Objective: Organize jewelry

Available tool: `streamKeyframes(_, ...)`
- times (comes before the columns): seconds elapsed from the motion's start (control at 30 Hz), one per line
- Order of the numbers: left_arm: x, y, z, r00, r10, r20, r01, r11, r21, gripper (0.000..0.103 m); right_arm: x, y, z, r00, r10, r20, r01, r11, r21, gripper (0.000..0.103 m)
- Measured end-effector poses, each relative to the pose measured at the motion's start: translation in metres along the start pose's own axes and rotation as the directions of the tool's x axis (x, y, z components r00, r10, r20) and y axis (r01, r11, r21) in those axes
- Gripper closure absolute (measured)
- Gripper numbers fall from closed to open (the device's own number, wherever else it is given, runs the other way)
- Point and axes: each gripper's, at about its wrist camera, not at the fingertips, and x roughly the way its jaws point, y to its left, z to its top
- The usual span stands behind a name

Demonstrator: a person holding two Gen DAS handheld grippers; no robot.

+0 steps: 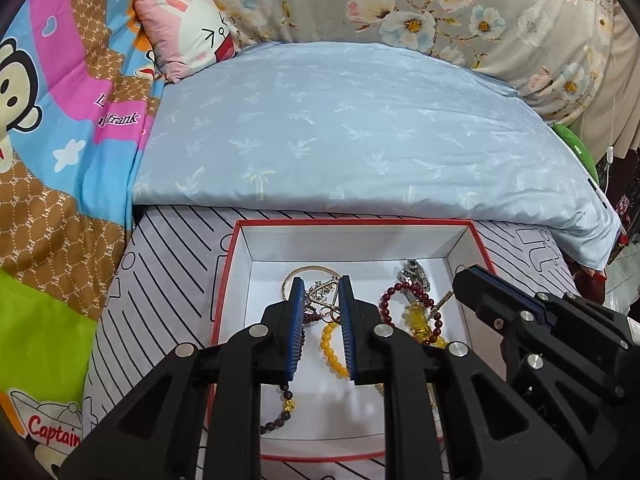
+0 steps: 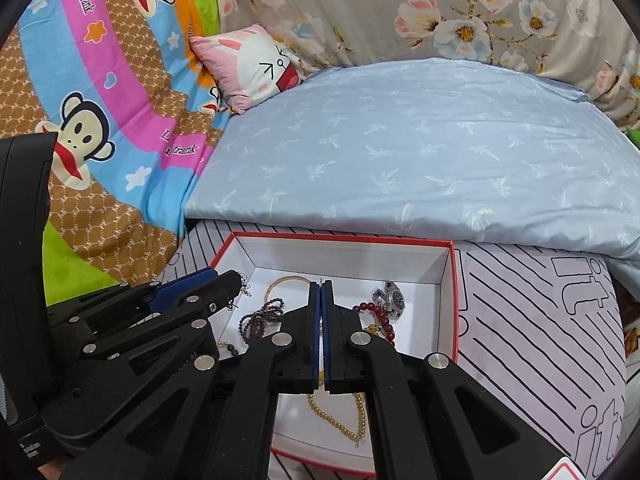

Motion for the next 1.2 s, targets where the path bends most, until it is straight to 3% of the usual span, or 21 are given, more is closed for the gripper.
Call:
streamKeyframes(0.53, 0.027, 0.006, -0.005, 0.999, 0.02, -0.045, -0.021, 1.0, -0.018, 0.086, 0.024, -0.002, -0.004, 0.999, -0.026, -0.033, 0.026, 1.0, 0.003, 0.102)
streamKeyframes(0.73, 0.026, 0.007, -0.009, 0.998, 0.035, -0.045, -0.036, 0.999, -0.017, 0.084, 0.024, -0.002, -0.005, 0.999, -0.026, -0.032, 0.027, 1.0, 0.014, 0.095)
streamKeyframes(0.8, 0.024, 0.008, -0.009, 0.998, 0.035, -0.045, -0.036, 0.999, -0.02, 0.077, 0.021, -0.001, -0.007, 0.999, -0.027, -0.032, 0.027, 1.0, 0.012, 0.094)
streamKeyframes(0.93, 0.015, 0.005, -0.013, 0.999, 0.042, -0.032, -0.043, 0.999, -0.014, 0.075, 0.013, 0.001, -0.013, 0.999, -0.035, -0.026, 0.035, 0.999, 0.005, 0.081)
streamKeyframes(1.2, -0.001, -0.002, -0.027, 0.999, 0.039, -0.029, -0.039, 0.999, -0.005, 0.074, -0.004, 0.0, -0.029, 0.999, -0.036, -0.029, 0.037, 0.999, 0.029, 0.08)
